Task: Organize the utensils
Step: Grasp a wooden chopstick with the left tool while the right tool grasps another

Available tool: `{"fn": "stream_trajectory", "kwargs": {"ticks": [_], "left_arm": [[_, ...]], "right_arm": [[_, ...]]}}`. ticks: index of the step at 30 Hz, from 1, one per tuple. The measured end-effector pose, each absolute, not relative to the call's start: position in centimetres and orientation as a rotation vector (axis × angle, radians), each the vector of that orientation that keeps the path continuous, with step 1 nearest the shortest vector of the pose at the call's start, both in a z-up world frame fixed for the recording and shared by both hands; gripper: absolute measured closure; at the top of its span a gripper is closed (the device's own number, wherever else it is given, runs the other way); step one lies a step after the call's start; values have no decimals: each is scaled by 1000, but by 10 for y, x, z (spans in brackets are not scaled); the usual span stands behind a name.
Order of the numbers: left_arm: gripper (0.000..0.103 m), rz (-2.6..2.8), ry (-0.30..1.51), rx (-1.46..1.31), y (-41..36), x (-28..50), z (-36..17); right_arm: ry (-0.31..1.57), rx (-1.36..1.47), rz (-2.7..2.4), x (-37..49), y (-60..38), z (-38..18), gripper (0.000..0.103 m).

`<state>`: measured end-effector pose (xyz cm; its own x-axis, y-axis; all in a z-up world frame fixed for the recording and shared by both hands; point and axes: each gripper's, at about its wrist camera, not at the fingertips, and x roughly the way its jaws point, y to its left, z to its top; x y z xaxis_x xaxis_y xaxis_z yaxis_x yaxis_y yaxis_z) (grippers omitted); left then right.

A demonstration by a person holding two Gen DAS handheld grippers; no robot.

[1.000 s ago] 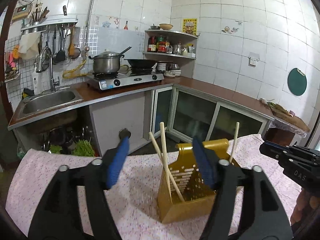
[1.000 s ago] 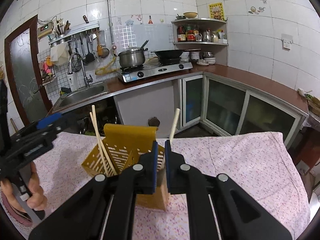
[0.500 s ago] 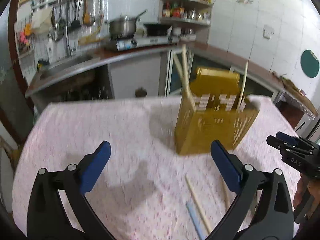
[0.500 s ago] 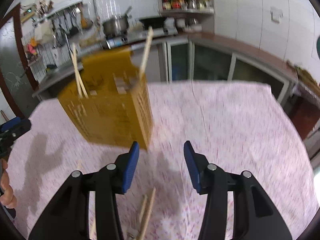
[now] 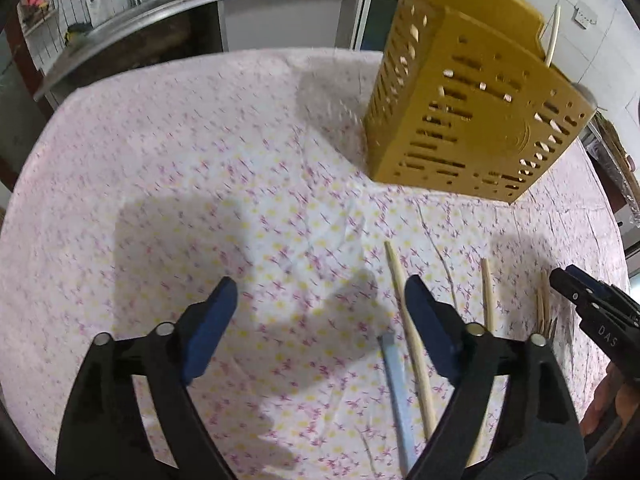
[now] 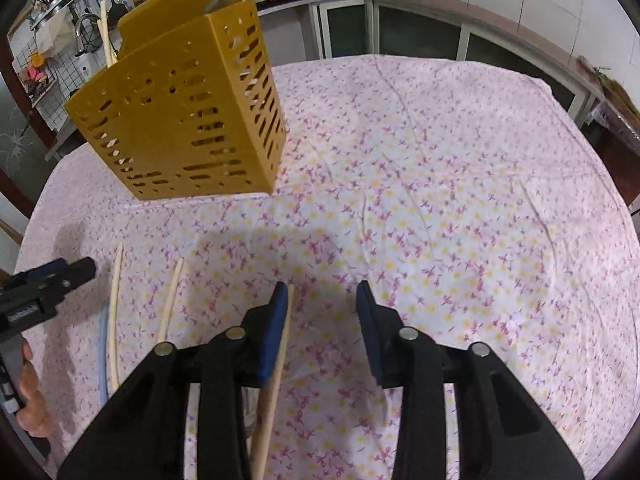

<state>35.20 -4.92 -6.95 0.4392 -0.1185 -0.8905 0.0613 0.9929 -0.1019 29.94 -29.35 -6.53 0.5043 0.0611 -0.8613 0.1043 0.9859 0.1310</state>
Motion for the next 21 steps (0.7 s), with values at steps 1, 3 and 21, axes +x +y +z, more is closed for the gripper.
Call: {"fn": "stream_trajectory", "kwargs": {"ticks": [1, 3, 21], "left_arm": [[25, -114, 1116, -58, -52, 352, -70], [29, -117, 1123, -55, -56, 353, -70], [58, -141, 1224, 15, -105, 361, -80]], "right_arm": [[1049, 173, -24, 298, -293, -65, 68], [1057, 173, -20, 300, -289, -64, 70], [1160, 135, -23, 289, -272, -71, 87]]}}
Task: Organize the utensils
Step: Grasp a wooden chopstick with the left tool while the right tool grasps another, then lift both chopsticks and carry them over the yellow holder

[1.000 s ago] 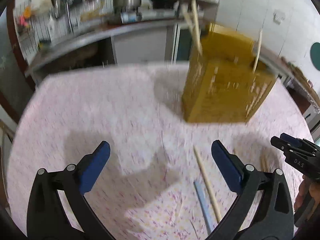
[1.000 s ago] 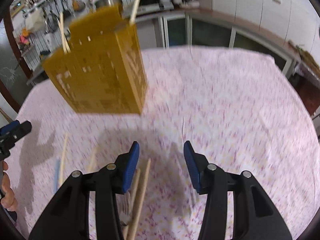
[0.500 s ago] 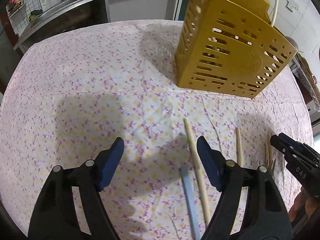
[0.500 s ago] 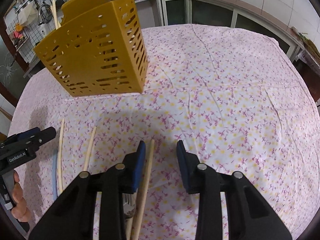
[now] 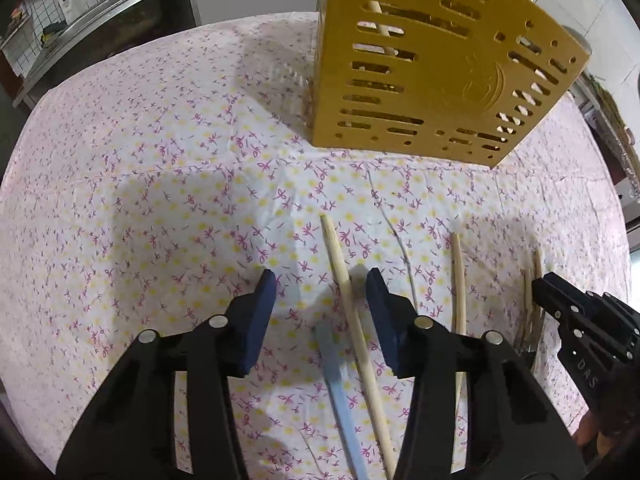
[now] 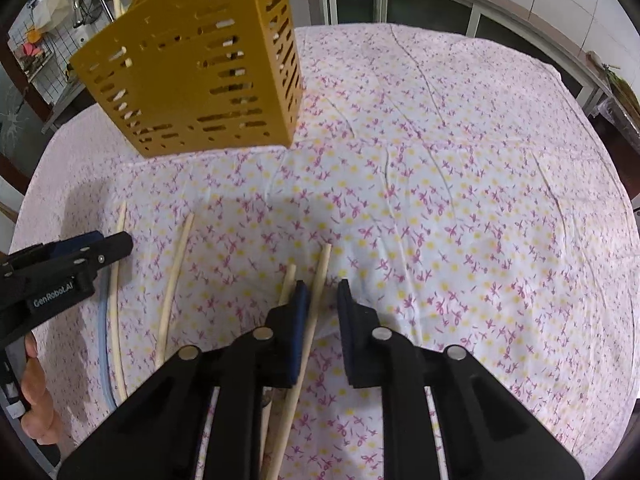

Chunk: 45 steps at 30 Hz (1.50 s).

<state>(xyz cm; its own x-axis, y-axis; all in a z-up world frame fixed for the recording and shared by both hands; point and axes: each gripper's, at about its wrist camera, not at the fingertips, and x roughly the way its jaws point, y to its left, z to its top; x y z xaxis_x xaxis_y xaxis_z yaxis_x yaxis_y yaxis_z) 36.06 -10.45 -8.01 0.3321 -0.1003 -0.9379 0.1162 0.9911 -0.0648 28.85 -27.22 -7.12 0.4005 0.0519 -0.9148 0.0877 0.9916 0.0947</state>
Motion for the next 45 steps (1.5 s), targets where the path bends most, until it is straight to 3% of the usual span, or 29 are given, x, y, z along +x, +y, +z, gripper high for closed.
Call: {"fn": "stream_trajectory", "kwargs": {"ticks": [5, 6, 7, 10, 18, 33, 45], "left_arm": [[62, -140, 1225, 108, -122, 365, -82], [68, -142, 1227, 109, -125, 367, -82], [82, -144, 1228, 102, -126, 368, -81], [93, -147, 1235, 74, -128, 373, -78], [96, -212, 1169, -16, -88, 353, -60], [98, -272, 781, -17, -58, 305, 28], [98, -288, 442, -20, -69, 303, 103]], "right_arm": [[1152, 145, -23, 296, -275, -70, 94], [1148, 149, -22, 296, -276, -70, 95], [1138, 156, -23, 294, -277, -69, 96], [1120, 167, -24, 290, -285, -67, 97], [1013, 197, -14, 278, -300, -39, 97], [701, 207, 27, 261, -290, 23, 97], [410, 146, 42, 265, -275, 121, 97]]}}
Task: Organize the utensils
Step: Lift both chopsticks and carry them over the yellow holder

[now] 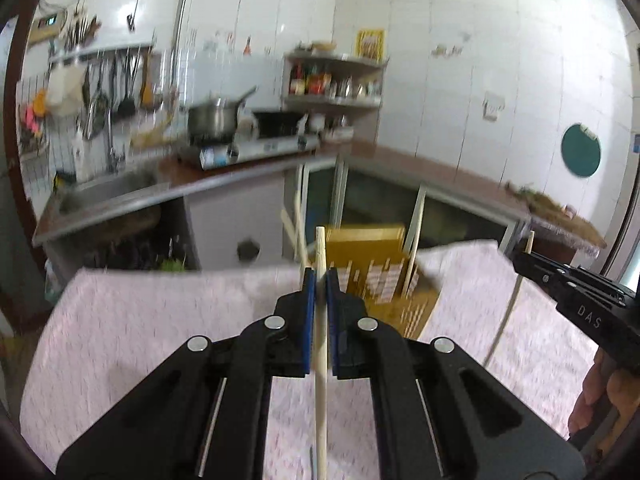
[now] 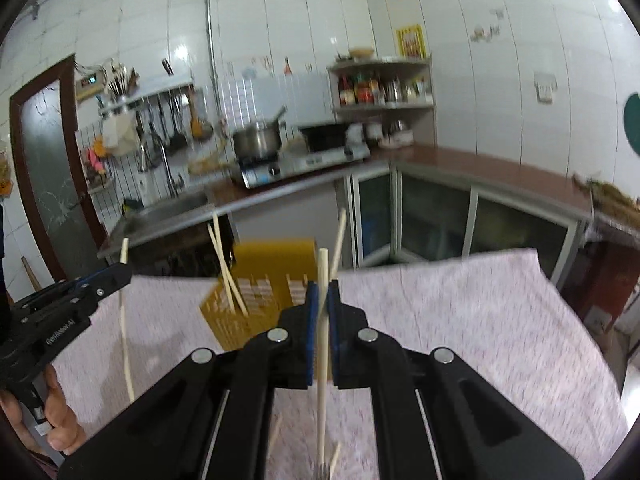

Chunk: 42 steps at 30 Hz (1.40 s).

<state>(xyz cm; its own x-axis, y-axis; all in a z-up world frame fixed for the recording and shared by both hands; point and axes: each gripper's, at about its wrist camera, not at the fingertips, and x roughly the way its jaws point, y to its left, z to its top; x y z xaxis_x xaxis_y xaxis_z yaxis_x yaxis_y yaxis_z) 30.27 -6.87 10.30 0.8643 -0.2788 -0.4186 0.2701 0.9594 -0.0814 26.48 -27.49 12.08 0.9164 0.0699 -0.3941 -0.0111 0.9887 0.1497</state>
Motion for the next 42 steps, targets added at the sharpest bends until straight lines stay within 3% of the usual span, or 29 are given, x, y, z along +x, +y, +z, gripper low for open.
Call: {"fn": "stream_trajectory", "kwargs": {"ticks": [8, 17, 27, 42], "left_arm": [[98, -316, 244, -26, -87, 320, 158], [98, -344, 170, -71, -100, 364, 185], [98, -317, 141, -67, -111, 415, 156], [98, -306, 228, -16, -116, 439, 86]], "right_arm": [[290, 121, 44, 283, -270, 185, 97], [258, 134, 43, 316, -281, 201, 97], [238, 113, 38, 352, -278, 181, 97], [375, 108, 52, 380, -267, 94, 97]]}}
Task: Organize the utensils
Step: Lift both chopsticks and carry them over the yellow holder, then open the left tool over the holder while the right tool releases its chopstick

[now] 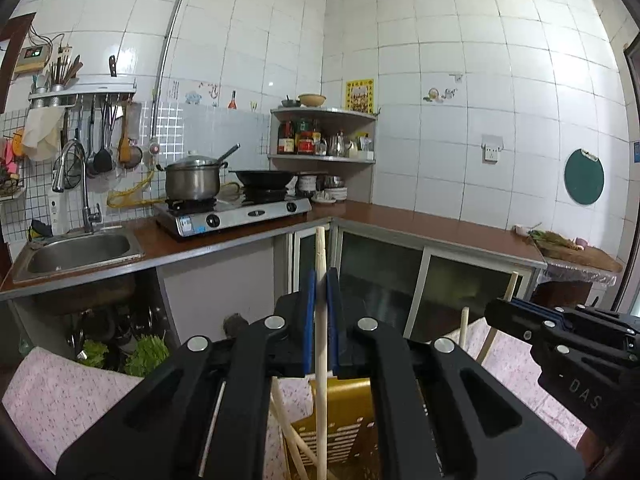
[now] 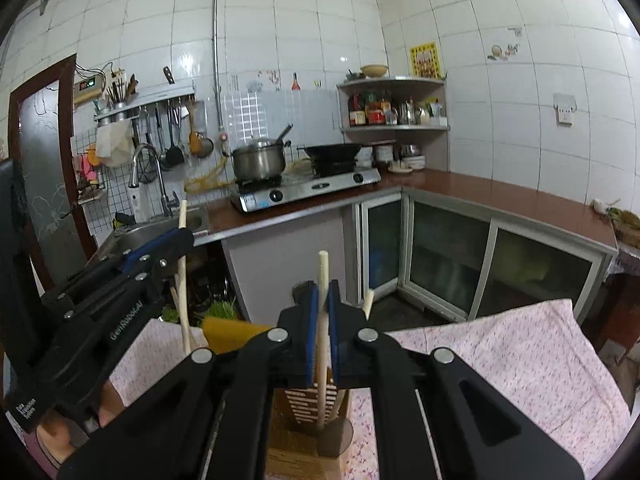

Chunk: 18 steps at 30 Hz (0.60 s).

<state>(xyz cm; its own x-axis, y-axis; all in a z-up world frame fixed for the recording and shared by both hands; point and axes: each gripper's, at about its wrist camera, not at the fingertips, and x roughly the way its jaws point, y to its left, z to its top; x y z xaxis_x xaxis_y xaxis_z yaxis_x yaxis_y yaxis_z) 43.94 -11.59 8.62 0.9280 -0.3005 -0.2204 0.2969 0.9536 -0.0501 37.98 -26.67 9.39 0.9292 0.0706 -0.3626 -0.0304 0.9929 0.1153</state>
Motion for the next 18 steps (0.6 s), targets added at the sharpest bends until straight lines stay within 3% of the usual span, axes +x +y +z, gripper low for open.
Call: {"fn": "stream_trajectory", "kwargs": {"ticks": [11, 18], "left_arm": [[98, -304, 281, 3, -113, 438, 52], [98, -316, 278, -93, -91, 439, 67]], "right_arm": [[417, 108, 64, 375, -267, 75, 97], [421, 112, 72, 371, -268, 76, 97]]}}
